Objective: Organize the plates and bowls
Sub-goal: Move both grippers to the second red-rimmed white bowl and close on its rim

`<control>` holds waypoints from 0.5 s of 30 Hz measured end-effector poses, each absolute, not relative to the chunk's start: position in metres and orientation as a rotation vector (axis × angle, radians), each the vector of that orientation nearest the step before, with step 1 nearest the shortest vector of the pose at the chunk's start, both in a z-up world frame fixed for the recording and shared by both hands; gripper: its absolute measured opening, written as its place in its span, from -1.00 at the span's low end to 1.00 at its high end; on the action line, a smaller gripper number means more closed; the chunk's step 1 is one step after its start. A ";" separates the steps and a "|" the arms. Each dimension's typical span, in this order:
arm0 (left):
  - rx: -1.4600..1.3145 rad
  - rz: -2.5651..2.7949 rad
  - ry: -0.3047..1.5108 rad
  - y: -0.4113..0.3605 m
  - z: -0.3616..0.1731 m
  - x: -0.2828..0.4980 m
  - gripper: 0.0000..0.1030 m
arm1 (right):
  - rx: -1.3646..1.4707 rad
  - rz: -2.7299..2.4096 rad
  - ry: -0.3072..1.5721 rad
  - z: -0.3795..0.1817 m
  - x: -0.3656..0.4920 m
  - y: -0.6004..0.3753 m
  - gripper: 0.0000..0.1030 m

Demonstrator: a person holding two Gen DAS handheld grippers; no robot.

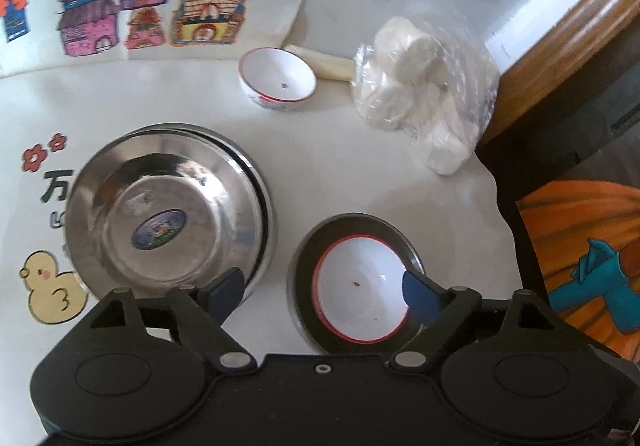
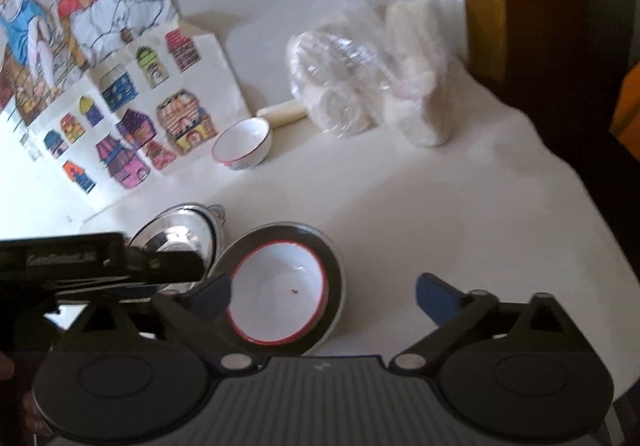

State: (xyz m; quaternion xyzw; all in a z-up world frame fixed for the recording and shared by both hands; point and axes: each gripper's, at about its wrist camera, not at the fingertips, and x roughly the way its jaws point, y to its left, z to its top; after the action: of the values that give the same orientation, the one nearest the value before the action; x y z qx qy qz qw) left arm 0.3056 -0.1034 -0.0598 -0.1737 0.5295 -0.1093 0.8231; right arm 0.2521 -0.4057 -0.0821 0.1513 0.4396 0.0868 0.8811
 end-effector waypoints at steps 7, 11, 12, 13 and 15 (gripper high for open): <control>-0.433 -0.132 1.120 -0.083 -0.060 0.307 0.98 | 0.315 0.155 0.910 -0.079 0.258 -0.419 1.00; -0.411 -0.060 1.113 -0.078 -0.065 0.315 0.99 | 0.318 0.173 0.939 -0.090 0.272 -0.421 1.00; -0.404 -0.038 1.110 -0.077 -0.066 0.318 0.99 | 0.323 0.178 0.950 -0.093 0.277 -0.422 1.00; -0.402 -0.021 1.106 -0.075 -0.067 0.320 0.99 | 0.327 0.185 0.963 -0.096 0.282 -0.422 1.00; -0.403 0.011 1.100 -0.071 -0.068 0.329 0.99 | 0.325 0.206 0.973 -0.101 0.294 -0.424 1.00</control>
State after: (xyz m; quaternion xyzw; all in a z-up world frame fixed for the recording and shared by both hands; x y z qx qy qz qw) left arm 0.3294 -0.0707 -0.0685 -0.1900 0.5193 0.0054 0.8332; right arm 0.2943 -0.4235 -0.1008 0.1552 0.4648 0.0984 0.8661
